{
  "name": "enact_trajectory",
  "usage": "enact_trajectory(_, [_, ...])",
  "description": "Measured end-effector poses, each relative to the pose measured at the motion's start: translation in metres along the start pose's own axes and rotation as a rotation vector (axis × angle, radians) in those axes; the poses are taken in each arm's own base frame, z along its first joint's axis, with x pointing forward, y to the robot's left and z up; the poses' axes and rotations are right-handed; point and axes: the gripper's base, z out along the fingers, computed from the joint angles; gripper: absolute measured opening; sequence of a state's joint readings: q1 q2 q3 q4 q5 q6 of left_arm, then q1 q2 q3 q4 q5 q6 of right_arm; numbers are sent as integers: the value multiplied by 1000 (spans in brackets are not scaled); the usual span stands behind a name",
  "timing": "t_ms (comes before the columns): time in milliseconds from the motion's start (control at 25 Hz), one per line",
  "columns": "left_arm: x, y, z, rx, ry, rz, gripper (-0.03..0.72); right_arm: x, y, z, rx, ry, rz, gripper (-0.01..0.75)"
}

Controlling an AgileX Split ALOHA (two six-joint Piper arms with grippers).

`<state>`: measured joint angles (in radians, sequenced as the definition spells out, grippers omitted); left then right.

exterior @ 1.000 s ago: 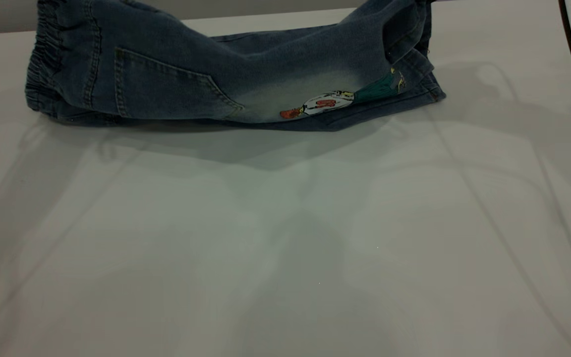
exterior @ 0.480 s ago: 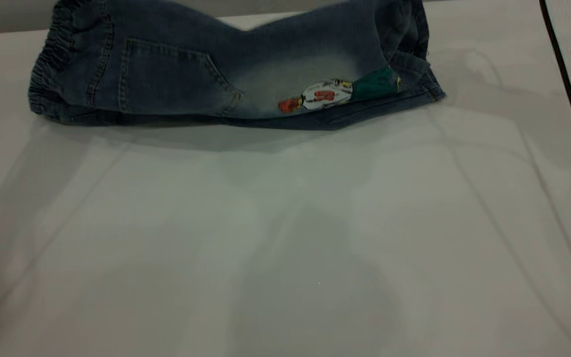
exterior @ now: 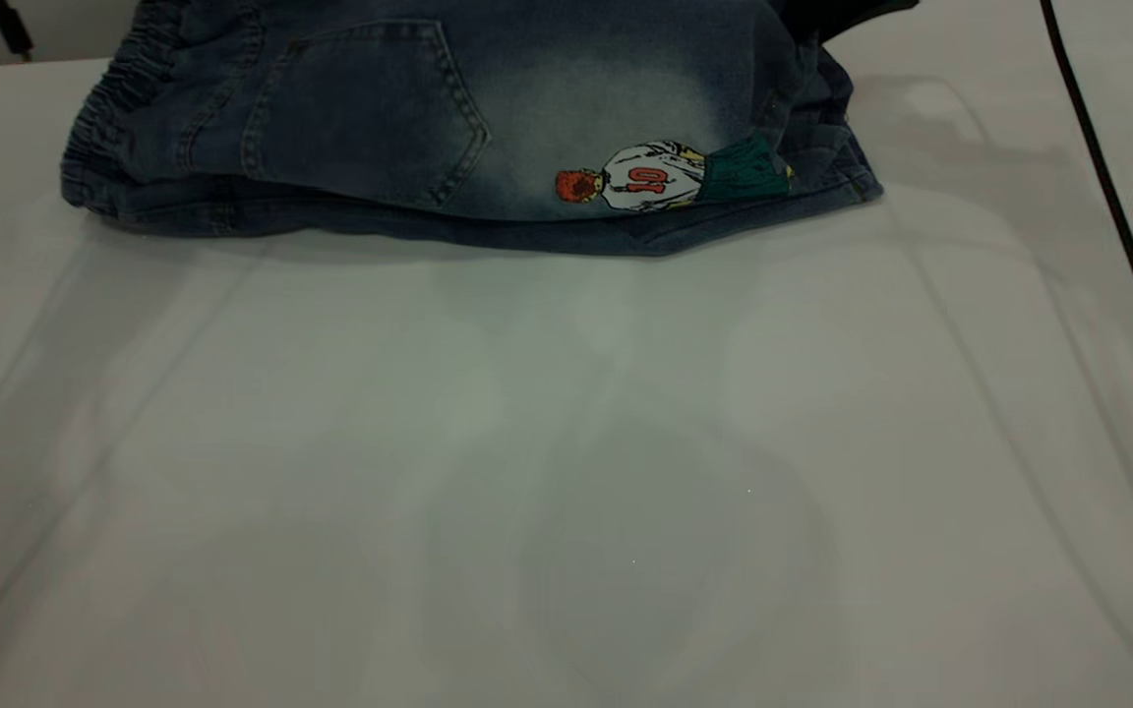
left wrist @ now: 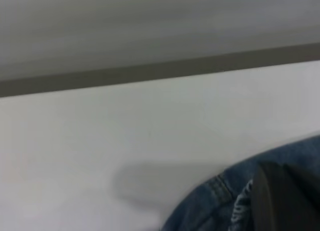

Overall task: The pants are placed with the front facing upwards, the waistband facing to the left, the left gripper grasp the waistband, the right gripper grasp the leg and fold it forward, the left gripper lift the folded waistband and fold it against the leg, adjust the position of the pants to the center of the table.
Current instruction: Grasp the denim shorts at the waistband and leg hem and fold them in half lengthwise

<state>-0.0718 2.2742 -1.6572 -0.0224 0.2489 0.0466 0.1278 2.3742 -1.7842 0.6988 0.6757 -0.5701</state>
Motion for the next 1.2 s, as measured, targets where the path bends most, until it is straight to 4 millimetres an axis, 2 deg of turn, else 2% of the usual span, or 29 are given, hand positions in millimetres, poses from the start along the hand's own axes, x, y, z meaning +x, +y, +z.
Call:
enact_trajectory(280, [-3, 0, 28, 2, 26, 32, 27, -10, -7, 8, 39, -11, -12, 27])
enact_trajectory(600, [16, 4, 47, -27, 91, 129, 27, -1, -46, 16, 124, 29, 88, 27])
enact_trajectory(760, [21, 6, 51, -36, 120, 157, 27, 1, -56, 13, 166, 49, 116, 27])
enact_trajectory(1040, [26, 7, 51, -42, 166, 169, 27, 7, -52, 14, 169, 124, 82, 30])
enact_trajectory(1200, [28, 10, 50, -50, 194, 181, 27, 6, -46, 16, 159, 109, 84, 81])
